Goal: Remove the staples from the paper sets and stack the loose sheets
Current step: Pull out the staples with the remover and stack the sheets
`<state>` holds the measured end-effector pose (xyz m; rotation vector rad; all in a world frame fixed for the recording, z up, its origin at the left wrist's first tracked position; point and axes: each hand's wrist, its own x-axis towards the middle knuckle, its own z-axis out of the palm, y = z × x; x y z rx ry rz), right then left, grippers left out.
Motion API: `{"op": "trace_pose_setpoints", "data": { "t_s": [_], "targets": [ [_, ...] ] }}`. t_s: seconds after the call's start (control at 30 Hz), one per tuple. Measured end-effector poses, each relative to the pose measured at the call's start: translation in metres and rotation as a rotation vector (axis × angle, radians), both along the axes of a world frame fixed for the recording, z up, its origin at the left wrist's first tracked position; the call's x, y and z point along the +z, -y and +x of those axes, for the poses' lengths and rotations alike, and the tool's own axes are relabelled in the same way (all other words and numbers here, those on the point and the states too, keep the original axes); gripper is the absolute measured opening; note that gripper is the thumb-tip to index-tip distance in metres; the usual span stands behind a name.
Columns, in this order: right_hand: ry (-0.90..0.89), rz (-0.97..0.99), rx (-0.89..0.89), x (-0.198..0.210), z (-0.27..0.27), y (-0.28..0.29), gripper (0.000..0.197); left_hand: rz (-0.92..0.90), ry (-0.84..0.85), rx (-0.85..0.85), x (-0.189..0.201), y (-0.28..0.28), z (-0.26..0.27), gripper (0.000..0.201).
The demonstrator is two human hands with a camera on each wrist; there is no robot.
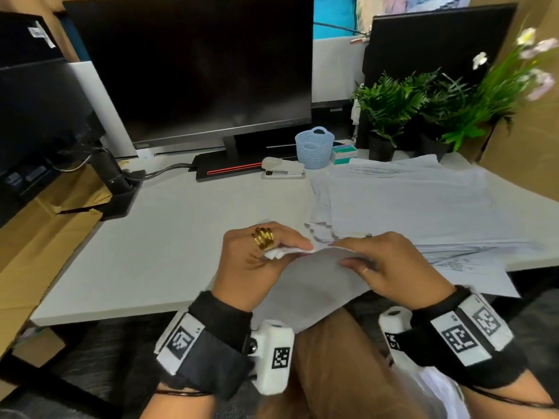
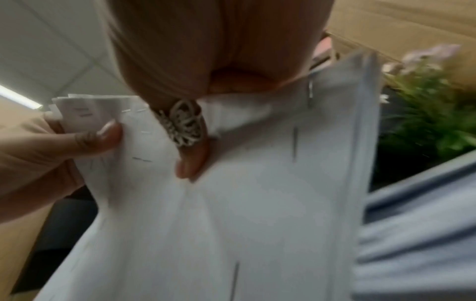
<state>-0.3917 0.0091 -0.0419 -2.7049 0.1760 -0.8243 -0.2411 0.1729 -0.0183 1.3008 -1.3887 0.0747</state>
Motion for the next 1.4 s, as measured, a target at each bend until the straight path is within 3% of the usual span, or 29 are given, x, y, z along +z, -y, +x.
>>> {"op": "trace_pose_setpoints", "data": {
  "t_s": [0.1,0.23,0.4,0.57,0.63,0.73,0.9,1.17,1.4],
  "targets": [
    [-0.009,0.290,-0.060,-0.015,-0.032,0.024,0.016,0.069,0.182,0.067,0.002,0.036,-0.019,0.017],
    [0.084,0.790,-0.274,-0.046,-0.082,0.053,0.027,0.250,0.364,0.194,-0.007,0.081,-0.036,0.028],
    [0.105,1.062,-0.538,-0.102,-0.144,0.062,0.025,0.520,0.402,0.079,-0.043,0.129,-0.062,0.044],
    [0.064,1.289,-0.761,-0.134,-0.168,0.083,0.016,0.625,0.652,0.134,-0.065,0.162,-0.101,0.059],
    [-0.008,1.280,-0.832,-0.149,-0.174,0.090,0.027,0.677,0.685,0.171,-0.066,0.168,-0.114,0.061],
    [-0.139,1.233,-0.963,-0.173,-0.181,0.102,0.028,0.762,0.701,0.208,-0.070,0.180,-0.119,0.056],
    [-0.613,0.878,-1.131,-0.196,-0.186,0.113,0.028,0.748,0.699,0.172,-0.083,0.194,-0.117,0.061],
    [-0.747,0.716,-1.210,-0.219,-0.197,0.125,0.024,0.687,0.688,0.150,-0.096,0.198,-0.108,0.059],
    [-0.881,0.632,-1.105,-0.254,-0.187,0.126,0.030,0.631,0.697,0.164,-0.103,0.199,-0.108,0.057]
  ]
}}
